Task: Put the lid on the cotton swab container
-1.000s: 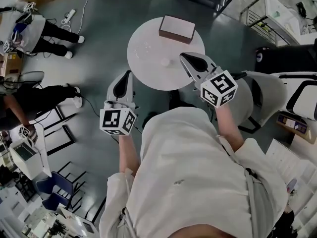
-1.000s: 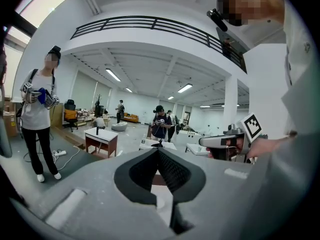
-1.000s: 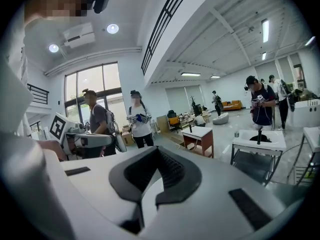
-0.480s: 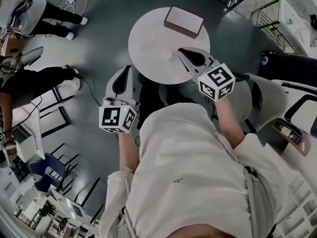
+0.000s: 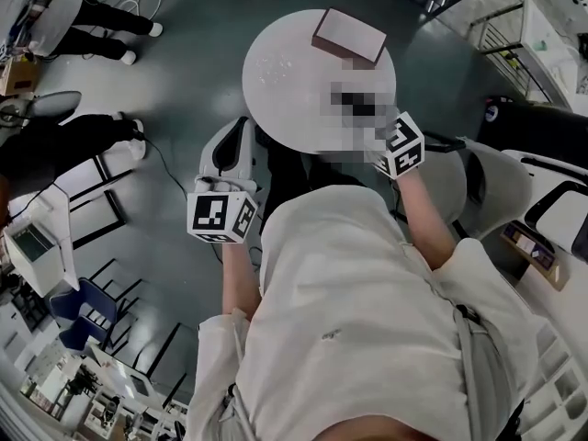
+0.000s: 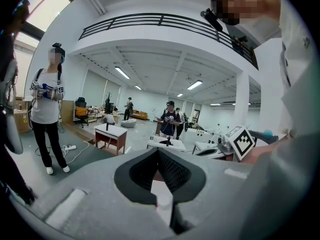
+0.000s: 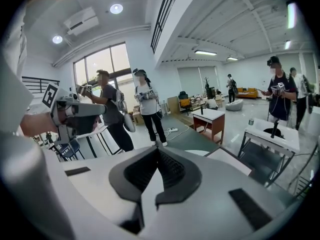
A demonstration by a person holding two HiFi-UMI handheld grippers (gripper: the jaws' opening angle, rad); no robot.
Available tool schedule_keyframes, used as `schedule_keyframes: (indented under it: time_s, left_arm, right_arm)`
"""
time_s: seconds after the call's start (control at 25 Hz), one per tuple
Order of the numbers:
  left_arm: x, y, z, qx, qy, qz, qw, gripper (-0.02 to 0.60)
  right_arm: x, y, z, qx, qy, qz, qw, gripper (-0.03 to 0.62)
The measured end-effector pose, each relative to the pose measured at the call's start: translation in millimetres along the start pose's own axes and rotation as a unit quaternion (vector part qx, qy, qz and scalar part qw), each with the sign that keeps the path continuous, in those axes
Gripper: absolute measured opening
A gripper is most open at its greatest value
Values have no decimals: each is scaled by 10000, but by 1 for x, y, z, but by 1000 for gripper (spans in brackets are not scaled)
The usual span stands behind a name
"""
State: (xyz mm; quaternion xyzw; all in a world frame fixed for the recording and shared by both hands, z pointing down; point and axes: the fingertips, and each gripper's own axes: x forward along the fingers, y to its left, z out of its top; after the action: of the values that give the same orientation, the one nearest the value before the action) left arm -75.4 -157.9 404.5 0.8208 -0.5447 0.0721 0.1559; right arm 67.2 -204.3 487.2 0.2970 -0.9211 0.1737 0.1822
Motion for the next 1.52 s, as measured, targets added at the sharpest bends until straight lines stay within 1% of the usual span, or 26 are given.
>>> schedule_keyframes:
  time_s: [0.32, 0.44, 0.64, 0.76, 0.96, 1.16, 1.28, 1.36, 1.52]
  left_arm:
    - [9, 2, -4, -45, 61, -107, 9999, 8]
    - [10, 4, -8, -49, 106, -125, 9999, 8]
    - [6, 12, -11, -89, 161, -120, 9998, 8]
    - [6, 11, -13, -92, 195, -148, 9997, 8]
    - [9, 12, -21, -151, 279, -244, 9992, 8]
    - [10, 12, -24, -181, 362, -301, 9987, 8]
    - [12, 14, -24, -203, 370, -316, 9986, 8]
    - [13, 16, -24, -209, 365, -318, 9986, 8]
    - [14, 18, -23, -204, 365, -320, 9986, 8]
  right_arm:
    - [25, -9, -26, -256, 342, -11, 9991, 6]
    - [36, -13, -40, -337, 479, 13, 9983, 21]
    - [55, -12, -62, -442, 698, -5, 9966, 28]
    - [63, -15, -79, -527, 920, 6, 9944, 37]
    - [75, -23, -107, -456, 1188, 49, 9919, 51]
    - [86, -29, -123, -407, 1333, 21, 9902, 61]
    - [95, -31, -133, -407, 1504, 26, 9878, 66]
    - [101, -31, -141, -454, 1640, 33, 9854, 80]
    - [112, -33, -155, -542, 1859, 6, 9811, 84]
